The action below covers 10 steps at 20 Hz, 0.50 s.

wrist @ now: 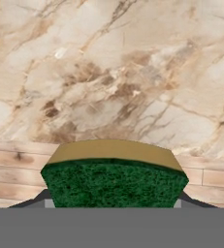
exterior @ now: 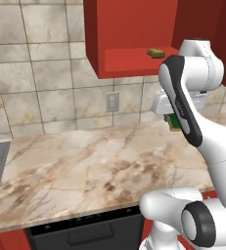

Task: Pick up the sponge and sponge from the sink, and place them back in the cabinet, and close the cabinet door.

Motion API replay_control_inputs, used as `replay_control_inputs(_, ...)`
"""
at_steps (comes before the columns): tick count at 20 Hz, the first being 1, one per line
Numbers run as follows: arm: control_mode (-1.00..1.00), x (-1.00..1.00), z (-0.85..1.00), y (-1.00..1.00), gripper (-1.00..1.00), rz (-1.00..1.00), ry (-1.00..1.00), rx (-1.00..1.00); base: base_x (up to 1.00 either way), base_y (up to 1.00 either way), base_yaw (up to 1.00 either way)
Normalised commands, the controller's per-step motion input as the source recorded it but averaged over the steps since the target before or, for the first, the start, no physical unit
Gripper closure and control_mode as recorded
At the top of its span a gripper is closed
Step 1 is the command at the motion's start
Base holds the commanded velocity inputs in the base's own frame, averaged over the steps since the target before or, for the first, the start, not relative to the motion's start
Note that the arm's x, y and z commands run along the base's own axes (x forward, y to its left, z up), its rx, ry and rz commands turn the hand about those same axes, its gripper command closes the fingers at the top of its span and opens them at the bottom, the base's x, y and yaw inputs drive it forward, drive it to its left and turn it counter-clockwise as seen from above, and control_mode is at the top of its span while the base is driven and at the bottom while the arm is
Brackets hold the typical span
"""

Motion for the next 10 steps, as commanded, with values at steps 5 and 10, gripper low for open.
replay_control_inputs(5,1.0,0.0,0.0,0.0,1.0,0.0,0.0,0.0,0.18,0.0,0.0)
replay_control_inputs(10,1.0,0.0,0.0,0.0,1.0,0.0,0.0,0.0,0.06,0.0,0.0)
